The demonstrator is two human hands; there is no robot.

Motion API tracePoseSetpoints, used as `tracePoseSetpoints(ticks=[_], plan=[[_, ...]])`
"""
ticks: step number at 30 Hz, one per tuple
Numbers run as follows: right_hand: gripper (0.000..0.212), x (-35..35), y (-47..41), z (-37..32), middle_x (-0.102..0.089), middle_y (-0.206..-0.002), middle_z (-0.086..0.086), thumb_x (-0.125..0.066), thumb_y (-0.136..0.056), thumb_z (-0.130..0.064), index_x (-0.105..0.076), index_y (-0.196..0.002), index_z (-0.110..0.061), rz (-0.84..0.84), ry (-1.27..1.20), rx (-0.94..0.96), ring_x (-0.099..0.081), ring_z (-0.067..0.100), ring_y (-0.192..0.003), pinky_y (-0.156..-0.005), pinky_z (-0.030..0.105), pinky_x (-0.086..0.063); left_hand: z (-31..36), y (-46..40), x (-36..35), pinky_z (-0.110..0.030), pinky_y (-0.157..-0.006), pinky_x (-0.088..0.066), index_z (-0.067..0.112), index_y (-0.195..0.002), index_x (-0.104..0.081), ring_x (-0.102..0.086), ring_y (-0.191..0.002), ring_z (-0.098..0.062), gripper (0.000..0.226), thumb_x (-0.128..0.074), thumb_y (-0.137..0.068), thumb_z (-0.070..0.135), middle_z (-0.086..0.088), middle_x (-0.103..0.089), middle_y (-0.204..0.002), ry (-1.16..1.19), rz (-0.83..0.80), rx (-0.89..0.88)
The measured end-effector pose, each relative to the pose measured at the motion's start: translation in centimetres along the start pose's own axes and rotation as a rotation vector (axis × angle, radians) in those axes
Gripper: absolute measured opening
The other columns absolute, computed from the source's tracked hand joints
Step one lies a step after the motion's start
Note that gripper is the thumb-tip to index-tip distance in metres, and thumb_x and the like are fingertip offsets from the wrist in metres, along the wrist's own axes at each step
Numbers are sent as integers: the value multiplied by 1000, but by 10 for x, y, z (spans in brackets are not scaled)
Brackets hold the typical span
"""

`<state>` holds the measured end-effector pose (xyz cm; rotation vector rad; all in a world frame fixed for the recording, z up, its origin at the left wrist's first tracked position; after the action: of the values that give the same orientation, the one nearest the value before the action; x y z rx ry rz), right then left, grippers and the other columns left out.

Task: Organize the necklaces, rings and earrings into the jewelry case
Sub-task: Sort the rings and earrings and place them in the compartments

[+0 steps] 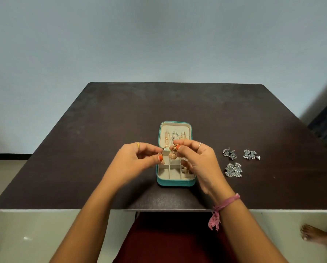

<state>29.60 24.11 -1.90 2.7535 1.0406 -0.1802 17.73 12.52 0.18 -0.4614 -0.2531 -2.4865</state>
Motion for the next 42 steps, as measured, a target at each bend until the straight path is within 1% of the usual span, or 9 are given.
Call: tracePoseSetpoints(ticks=[7,15,19,24,28,31,36,39,42], plan=[[15,-1,4,8,-75,-95,6,-63,-87,-4,-72,-98,-9,-31,-60,22,-71,12,-81,-59,17,-51,-4,2,-10,-22,-76,-57,20,-91,-71,-70,-82,-8,10,-73,-81,17,4,-74,-84,-93,-54,50],[17,1,5,9,-74,-98,8,-62,-88,-3,-70,-102,-6,-36,-44,51,-70,7,-81,-59,13,-50,-17,7,-21,-17,-62,-55,25,-87,-70,-70,-76,-15,7,-67,-87,18,5,-74,-80,-188,-113,122],[15,1,4,9,-74,-99,7,-64,-87,-4,-71,-100,-8,-45,-10,79,-69,6,-85,-62,12,-49,-23,7,-24,-17,-62,-50,27,-86,-66,-66,-68,1,6,-67,-87,21,9,-72,-75,-236,-81,131],[15,2,3,12,-74,-98,5,-69,-84,-6,-72,-97,-13,-60,46,103,-70,16,-93,-76,22,-55,-26,8,-28,-15,-66,-47,29,-82,-72,-63,-73,1,7,-69,-85,23,14,-71,-79,-262,-47,109],[13,3,4,10,-75,-92,5,-71,-83,-6,-73,-94,-13,-52,64,115,-70,12,-84,-70,19,-53,-31,7,-26,-15,-68,-48,26,-86,-74,-63,-77,0,10,-65,-89,27,15,-70,-81,-317,-5,127],[11,4,4,11,-75,-86,3,-72,-82,-7,-73,-91,-13,-39,105,117,-70,9,-79,-68,20,-52,-31,10,-26,-7,-57,-39,23,-87,-74,-57,-66,3,11,-64,-89,27,20,-62,-73,-327,11,108],[6,6,5,13,-75,-83,5,-73,-81,-13,-72,-87,-13,-27,198,115,-72,17,-80,-77,34,-58,-34,12,-25,-11,-64,-48,32,-88,-66,-63,-77,-6,8,-67,-86,24,9,-62,-95,-281,42,86],[6,6,5,13,-74,-76,6,-73,-81,-15,-72,-87,-16,-15,271,120,-71,18,-74,-75,36,-58,-38,13,-26,-6,-58,-45,32,-89,-66,-62,-73,-6,11,-64,-88,22,8,-64,-96,-248,41,94],[9,3,3,12,-74,-76,7,-72,-81,-15,-72,-89,-20,-34,343,139,-70,28,-77,-78,42,-58,-39,14,-26,-8,-57,-47,32,-88,-65,-64,-72,-12,15,-61,-88,18,9,-64,-94,-220,51,91]])
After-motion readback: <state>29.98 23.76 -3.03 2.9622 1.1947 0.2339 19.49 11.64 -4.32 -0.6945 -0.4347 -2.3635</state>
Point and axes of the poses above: each hand's wrist, its own y-axis away from the middle knuckle, its own x-axis out of the back of the hand, z = x × y, the point moved 9 cm from there along -y, towards the middle knuckle
